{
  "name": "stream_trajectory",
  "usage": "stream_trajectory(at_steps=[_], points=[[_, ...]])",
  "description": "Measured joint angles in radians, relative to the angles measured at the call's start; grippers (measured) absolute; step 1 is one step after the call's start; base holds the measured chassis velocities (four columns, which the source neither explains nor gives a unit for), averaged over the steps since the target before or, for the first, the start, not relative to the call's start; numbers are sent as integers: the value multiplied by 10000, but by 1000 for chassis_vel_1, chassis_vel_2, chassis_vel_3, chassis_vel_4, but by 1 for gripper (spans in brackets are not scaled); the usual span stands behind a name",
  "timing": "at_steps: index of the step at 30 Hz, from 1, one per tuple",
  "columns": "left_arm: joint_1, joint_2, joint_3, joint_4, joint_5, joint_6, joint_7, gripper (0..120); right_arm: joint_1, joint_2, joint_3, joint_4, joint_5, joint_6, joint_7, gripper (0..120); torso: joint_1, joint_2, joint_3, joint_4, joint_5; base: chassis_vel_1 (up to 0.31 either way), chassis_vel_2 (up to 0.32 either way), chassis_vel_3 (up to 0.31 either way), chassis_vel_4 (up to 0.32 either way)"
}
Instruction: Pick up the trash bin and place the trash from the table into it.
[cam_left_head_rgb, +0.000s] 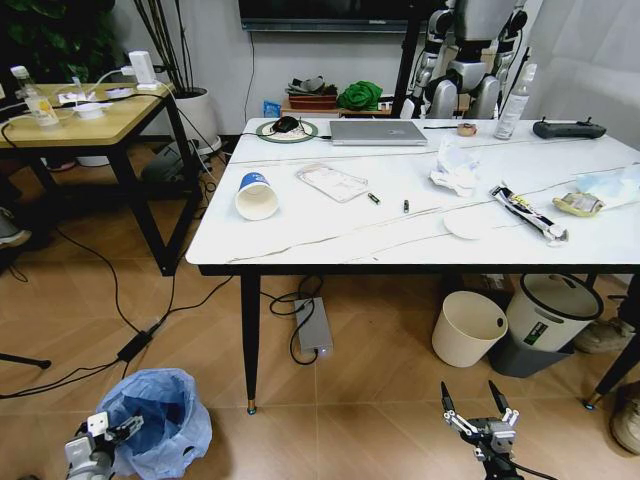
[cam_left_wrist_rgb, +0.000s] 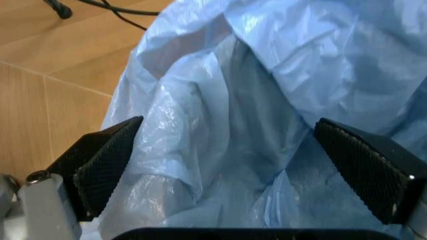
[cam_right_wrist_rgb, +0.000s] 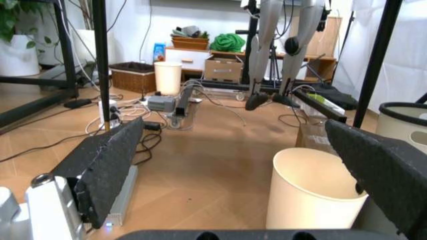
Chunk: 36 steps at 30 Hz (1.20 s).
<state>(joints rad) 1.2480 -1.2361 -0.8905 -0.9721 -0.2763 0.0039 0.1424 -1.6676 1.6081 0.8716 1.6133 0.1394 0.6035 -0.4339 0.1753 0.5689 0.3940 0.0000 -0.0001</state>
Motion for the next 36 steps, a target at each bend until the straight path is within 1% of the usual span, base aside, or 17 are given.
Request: stream_trajectory(at_steps=[11, 15, 16, 17, 19, 21, 23, 24, 25, 26, 28, 29, 30, 31, 33, 35, 36], points=[[-278, -22, -60, 890, 196, -373, 90, 100, 47, 0, 10, -61, -27, -17, 6, 100, 3, 7, 4, 1, 0, 0, 0, 0, 0], [-379, -59, -85, 1034, 189, -394, 110, 98, 47, 0, 10, -73, -34, -19, 9, 100, 5, 10, 5, 1, 2, 0, 0, 0, 0], [-408, -85, -94, 1073, 189, -399, 116, 94, 48, 0, 10, -81, -35, -19, 9, 100, 5, 12, 5, 0, 6, 0, 0, 0, 0], [-408, -85, -94, 1073, 189, -399, 116, 94, 48, 0, 10, -81, -35, -19, 9, 100, 5, 12, 5, 0, 6, 0, 0, 0, 0], [-448, -130, -105, 1141, 213, -415, 130, 86, 46, 0, 13, -87, -35, -19, 11, 100, 4, 13, 5, 0, 6, 0, 0, 0, 0], [-463, -171, -112, 1178, 226, -419, 140, 79, 43, -1, 21, -87, -35, -19, 12, 100, 5, 13, 6, 3, -4, 0, 0, 0, 0], [-479, -192, -116, 1190, 231, -421, 162, 71, 47, 0, 24, -87, -35, -20, 15, 100, 5, 13, 6, 0, 10, 0, 0, 0, 0], [-479, -192, -116, 1190, 231, -421, 162, 71, 47, 0, 24, -87, -35, -20, 15, 100, 5, 13, 6, 0, 10, 0, 0, 0, 0], [-483, -203, -122, 1191, 231, -429, 163, 68, 47, 0, 28, -87, -35, -21, 15, 100, 5, 13, 6, 1, 8, 0, 0, 0, 0], [-491, -211, -122, 1192, 231, -431, 167, 61, 47, 0, 29, -85, -35, -25, 16, 100, 5, 14, 6, 0, 3, 0, 0, 0, 0], [-493, -214, -120, 1193, 230, -427, 171, 52, 50, 0, 36, -85, -35, -26, 18, 100, 6, 14, 7, 0, 0, 0, 0, 0, 0], [-494, -214, -120, 1191, 229, -425, 173, 49, 50, 0, 39, -85, -35, -27, 18, 100, 6, 14, 7, 0, 0, 0, 0, 0, 0], [-494, -214, -120, 1191, 229, -425, 173, 49, 50, 0, 39, -85, -35, -27, 18, 100, 6, 14, 7, 0, 0, 0, 0, 0, 0], [-495, -212, -119, 1190, 226, -421, 174, 43, 49, 0, 41, -85, -34, -26, 20, 100, 6, 14, 7, 0, 1, 0, 0, 0, 0], [-495, -212, -120, 1187, 220, -412, 174, 36, 43, 0, 45, -85, -33, -27, 21, 100, 6, 14, 7, 0, 1, 0, 0, 0, 0], [-490, -211, -119, 1175, 212, -394, 183, 26, 42, 0, 51, -85, -29, -26, 23, 100, 6, 15, 8, 0, 1, 0, 0, 0, 0], [-490, -211, -119, 1175, 212, -394, 183, 26, 42, 0, 51, -85, -29, -26, 23, 100, 6, 15, 8, 0, 1, 0, 0, 0, 0]])
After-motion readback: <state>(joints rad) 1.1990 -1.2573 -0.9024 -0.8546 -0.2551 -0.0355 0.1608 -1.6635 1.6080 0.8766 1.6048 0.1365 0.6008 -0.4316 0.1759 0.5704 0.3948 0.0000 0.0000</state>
